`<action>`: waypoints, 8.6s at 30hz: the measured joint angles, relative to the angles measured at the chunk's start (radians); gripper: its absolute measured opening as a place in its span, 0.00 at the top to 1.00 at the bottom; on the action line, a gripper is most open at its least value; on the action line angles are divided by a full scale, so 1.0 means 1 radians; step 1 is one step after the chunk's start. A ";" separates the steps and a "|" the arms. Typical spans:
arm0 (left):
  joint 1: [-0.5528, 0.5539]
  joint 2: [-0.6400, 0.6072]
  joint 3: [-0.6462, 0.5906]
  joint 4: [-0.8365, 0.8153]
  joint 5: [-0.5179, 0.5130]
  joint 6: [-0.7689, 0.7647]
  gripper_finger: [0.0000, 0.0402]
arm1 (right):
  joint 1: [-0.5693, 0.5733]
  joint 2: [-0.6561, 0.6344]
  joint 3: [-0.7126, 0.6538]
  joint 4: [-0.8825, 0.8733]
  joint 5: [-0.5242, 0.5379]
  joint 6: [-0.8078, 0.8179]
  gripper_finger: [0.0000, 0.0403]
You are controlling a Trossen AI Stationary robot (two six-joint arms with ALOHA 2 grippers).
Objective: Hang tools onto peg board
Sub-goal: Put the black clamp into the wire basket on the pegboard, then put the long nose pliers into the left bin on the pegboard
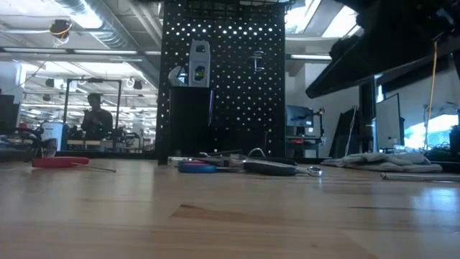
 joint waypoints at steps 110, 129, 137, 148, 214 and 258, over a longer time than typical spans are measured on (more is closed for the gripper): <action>0.640 -0.104 0.475 -0.250 0.286 0.406 0.62 | -0.028 0.112 -0.001 0.124 -0.001 -0.009 0.41; 0.061 -0.269 -0.022 -0.164 0.274 -0.184 0.72 | -0.028 0.110 -0.001 0.114 -0.027 -0.035 0.41; -0.036 -0.275 -0.419 0.420 0.260 -0.312 0.69 | -0.034 0.105 -0.001 0.116 -0.089 -0.060 0.41; 0.039 -0.167 -0.585 0.606 0.219 -0.329 0.43 | -0.098 0.105 -0.001 0.106 -0.136 -0.011 0.41; 0.156 0.354 -0.798 1.141 0.136 -0.274 0.44 | -0.360 0.172 -0.329 0.484 -0.257 -0.114 0.50; 0.157 0.275 -0.799 1.096 0.175 -0.300 0.44 | -0.420 -0.020 -0.328 0.189 -0.519 0.021 0.63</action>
